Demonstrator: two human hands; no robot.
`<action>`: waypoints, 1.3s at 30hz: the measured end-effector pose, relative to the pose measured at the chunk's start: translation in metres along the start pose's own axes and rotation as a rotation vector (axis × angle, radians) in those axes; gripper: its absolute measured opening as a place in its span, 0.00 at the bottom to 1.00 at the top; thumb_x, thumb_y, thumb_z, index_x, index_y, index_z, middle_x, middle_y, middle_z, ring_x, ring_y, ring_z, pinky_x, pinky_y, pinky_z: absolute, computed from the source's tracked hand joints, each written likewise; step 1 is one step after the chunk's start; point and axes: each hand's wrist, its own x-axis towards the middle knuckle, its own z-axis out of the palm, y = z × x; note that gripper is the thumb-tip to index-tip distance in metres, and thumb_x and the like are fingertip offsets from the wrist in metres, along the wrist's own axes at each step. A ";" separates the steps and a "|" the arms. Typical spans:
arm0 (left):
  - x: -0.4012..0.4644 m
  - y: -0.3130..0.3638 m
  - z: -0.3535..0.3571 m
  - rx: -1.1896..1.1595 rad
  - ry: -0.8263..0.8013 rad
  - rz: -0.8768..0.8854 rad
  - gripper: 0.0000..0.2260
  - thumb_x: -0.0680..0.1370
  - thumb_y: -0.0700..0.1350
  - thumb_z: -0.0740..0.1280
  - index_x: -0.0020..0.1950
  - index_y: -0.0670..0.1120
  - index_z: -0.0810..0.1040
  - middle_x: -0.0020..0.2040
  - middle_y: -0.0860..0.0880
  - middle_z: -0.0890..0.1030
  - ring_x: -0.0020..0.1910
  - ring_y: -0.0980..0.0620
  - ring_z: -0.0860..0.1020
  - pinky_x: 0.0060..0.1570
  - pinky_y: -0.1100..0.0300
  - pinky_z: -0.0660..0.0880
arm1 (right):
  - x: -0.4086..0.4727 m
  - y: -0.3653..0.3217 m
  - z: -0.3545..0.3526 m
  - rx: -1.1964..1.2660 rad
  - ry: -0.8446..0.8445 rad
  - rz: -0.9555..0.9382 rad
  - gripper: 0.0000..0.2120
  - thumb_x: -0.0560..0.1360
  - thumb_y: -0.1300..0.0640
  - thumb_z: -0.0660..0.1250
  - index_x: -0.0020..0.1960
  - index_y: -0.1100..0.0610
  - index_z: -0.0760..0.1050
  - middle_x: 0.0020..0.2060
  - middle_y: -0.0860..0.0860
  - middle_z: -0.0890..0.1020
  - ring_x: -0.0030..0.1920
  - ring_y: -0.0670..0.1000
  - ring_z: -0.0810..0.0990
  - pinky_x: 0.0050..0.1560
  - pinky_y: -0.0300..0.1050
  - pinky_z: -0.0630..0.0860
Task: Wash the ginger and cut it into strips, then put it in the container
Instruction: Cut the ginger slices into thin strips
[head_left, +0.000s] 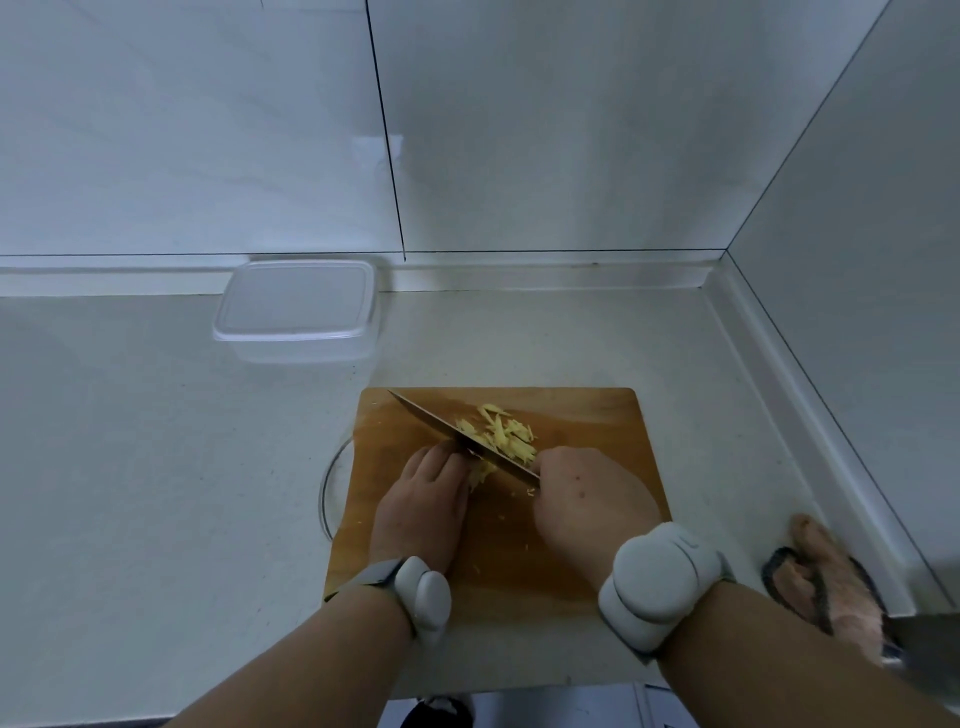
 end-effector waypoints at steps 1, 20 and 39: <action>0.000 0.000 0.000 0.003 -0.003 0.000 0.13 0.77 0.50 0.58 0.50 0.47 0.80 0.52 0.49 0.81 0.52 0.50 0.75 0.34 0.58 0.78 | 0.000 -0.001 0.000 -0.003 -0.007 0.005 0.10 0.80 0.60 0.60 0.54 0.55 0.80 0.41 0.51 0.82 0.40 0.51 0.81 0.43 0.44 0.80; 0.001 0.000 -0.003 0.014 -0.023 0.009 0.12 0.76 0.49 0.59 0.49 0.46 0.80 0.50 0.48 0.81 0.49 0.48 0.79 0.34 0.60 0.78 | 0.044 -0.025 0.013 0.046 -0.041 -0.078 0.11 0.81 0.61 0.57 0.55 0.55 0.77 0.46 0.54 0.81 0.42 0.54 0.80 0.44 0.47 0.78; 0.000 0.002 -0.003 -0.026 0.000 -0.019 0.13 0.77 0.50 0.58 0.51 0.47 0.80 0.52 0.50 0.81 0.49 0.48 0.79 0.35 0.58 0.78 | 0.004 0.002 0.002 0.039 0.016 0.003 0.09 0.79 0.58 0.61 0.54 0.54 0.80 0.39 0.50 0.80 0.38 0.51 0.81 0.43 0.46 0.82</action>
